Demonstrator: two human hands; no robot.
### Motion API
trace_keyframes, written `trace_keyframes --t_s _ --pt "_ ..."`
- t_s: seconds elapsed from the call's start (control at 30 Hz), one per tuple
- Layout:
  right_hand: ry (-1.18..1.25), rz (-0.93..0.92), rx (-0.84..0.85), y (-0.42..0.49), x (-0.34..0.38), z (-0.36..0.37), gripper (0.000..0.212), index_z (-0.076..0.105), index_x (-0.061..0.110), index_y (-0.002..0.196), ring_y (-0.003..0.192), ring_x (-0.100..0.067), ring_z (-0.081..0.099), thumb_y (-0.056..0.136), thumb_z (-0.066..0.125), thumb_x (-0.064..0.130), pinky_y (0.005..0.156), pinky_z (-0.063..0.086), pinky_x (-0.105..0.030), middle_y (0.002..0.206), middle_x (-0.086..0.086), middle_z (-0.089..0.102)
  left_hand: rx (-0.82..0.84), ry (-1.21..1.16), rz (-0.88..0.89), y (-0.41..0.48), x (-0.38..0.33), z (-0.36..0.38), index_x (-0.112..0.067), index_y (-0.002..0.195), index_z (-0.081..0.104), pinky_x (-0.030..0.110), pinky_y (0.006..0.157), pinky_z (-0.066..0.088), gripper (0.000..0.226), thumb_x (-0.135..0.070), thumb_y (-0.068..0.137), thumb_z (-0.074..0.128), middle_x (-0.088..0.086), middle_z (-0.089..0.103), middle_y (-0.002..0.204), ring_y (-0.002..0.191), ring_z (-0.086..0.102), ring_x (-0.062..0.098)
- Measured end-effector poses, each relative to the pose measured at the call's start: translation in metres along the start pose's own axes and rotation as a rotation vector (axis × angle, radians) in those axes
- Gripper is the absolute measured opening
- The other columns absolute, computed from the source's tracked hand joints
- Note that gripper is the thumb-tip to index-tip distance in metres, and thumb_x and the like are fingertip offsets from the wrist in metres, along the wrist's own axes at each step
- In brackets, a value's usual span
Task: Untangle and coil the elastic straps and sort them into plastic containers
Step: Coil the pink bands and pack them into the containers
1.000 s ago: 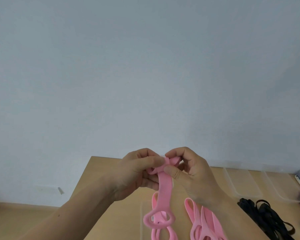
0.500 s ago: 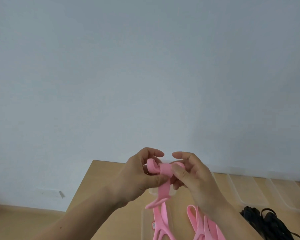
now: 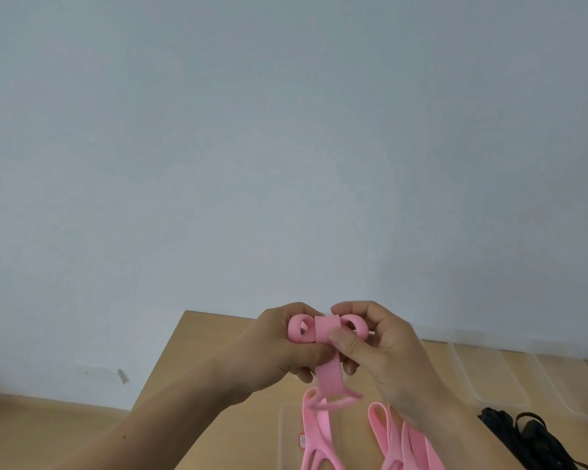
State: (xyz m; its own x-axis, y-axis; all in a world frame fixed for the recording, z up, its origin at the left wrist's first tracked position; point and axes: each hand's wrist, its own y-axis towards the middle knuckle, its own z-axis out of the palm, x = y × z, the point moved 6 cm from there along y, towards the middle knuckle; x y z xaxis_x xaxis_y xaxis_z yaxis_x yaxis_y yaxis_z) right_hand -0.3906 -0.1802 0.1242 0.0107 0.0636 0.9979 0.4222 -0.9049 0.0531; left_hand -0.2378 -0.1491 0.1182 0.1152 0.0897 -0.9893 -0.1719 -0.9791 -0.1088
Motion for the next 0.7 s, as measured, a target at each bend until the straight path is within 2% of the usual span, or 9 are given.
trace_keyframes --t_s 0.1,0.23,0.33,0.47,0.57,0.63,0.7 --pt "-0.011 -0.037 -0.007 -0.001 0.003 0.001 0.021 0.071 0.033 0.094 0.057 -0.016 0.059 0.084 0.075 0.014 0.059 0.052 -0.023 0.073 0.002 0.068 0.014 -0.022 -0.003 -0.001 -0.003 0.001 -0.004 0.108 0.061 0.054 0.080 0.055 0.032 -0.012 0.080 0.074 0.015 0.075 0.097 0.092 0.072 0.033" --pt "-0.054 -0.082 -0.029 -0.002 0.006 0.000 0.025 0.070 0.035 0.097 0.067 -0.011 0.067 0.080 0.075 0.017 0.064 0.054 -0.022 0.084 0.005 0.072 0.025 -0.081 -0.024 -0.002 -0.007 0.002 -0.004 0.110 0.060 0.047 0.079 0.057 0.034 -0.017 0.082 0.073 0.017 0.075 0.096 0.090 0.071 0.037" --pt "-0.102 -0.112 -0.016 -0.005 0.006 0.001 0.027 0.067 0.037 0.099 0.082 -0.020 0.071 0.081 0.075 0.019 0.073 0.059 -0.031 0.090 -0.001 0.073 0.028 -0.179 -0.064 -0.004 -0.008 0.003 -0.001 0.111 0.059 0.046 0.080 0.057 0.042 -0.031 0.084 0.071 0.025 0.072 0.099 0.088 0.068 0.041" --pt "-0.139 -0.126 -0.016 -0.008 0.008 0.002 0.027 0.065 0.037 0.097 0.078 -0.022 0.068 0.075 0.072 0.022 0.070 0.058 -0.031 0.082 0.000 0.071 0.002 -0.266 -0.070 -0.005 -0.009 0.007 -0.002 0.104 0.061 0.048 0.079 0.055 0.036 -0.029 0.082 0.069 0.032 0.067 0.103 0.083 0.065 0.037" --pt "-0.083 -0.101 -0.007 -0.010 0.007 -0.002 0.029 0.066 0.032 0.097 0.082 -0.026 0.067 0.072 0.074 0.021 0.076 0.059 -0.038 0.088 -0.007 0.070 0.004 -0.264 -0.037 -0.005 -0.011 0.008 -0.006 0.102 0.064 0.049 0.081 0.051 0.030 -0.023 0.080 0.075 0.035 0.066 0.100 0.083 0.063 0.036" --pt "-0.031 -0.098 -0.006 -0.011 0.007 -0.004 0.030 0.066 0.029 0.099 0.081 -0.021 0.065 0.071 0.075 0.030 0.074 0.058 -0.034 0.095 -0.004 0.069 0.012 -0.246 -0.008 -0.005 -0.011 0.007 -0.008 0.101 0.066 0.048 0.080 0.051 0.026 -0.017 0.079 0.075 0.025 0.067 0.084 0.079 0.063 0.033" --pt "-0.014 -0.082 -0.040 -0.009 0.007 -0.007 0.030 0.068 0.027 0.097 0.072 -0.014 0.062 0.071 0.072 0.041 0.068 0.053 -0.026 0.087 0.003 0.068 0.007 -0.186 0.028 -0.006 -0.011 0.006 -0.011 0.100 0.067 0.049 0.081 0.053 0.023 -0.013 0.079 0.075 0.023 0.068 0.090 0.081 0.064 0.035"
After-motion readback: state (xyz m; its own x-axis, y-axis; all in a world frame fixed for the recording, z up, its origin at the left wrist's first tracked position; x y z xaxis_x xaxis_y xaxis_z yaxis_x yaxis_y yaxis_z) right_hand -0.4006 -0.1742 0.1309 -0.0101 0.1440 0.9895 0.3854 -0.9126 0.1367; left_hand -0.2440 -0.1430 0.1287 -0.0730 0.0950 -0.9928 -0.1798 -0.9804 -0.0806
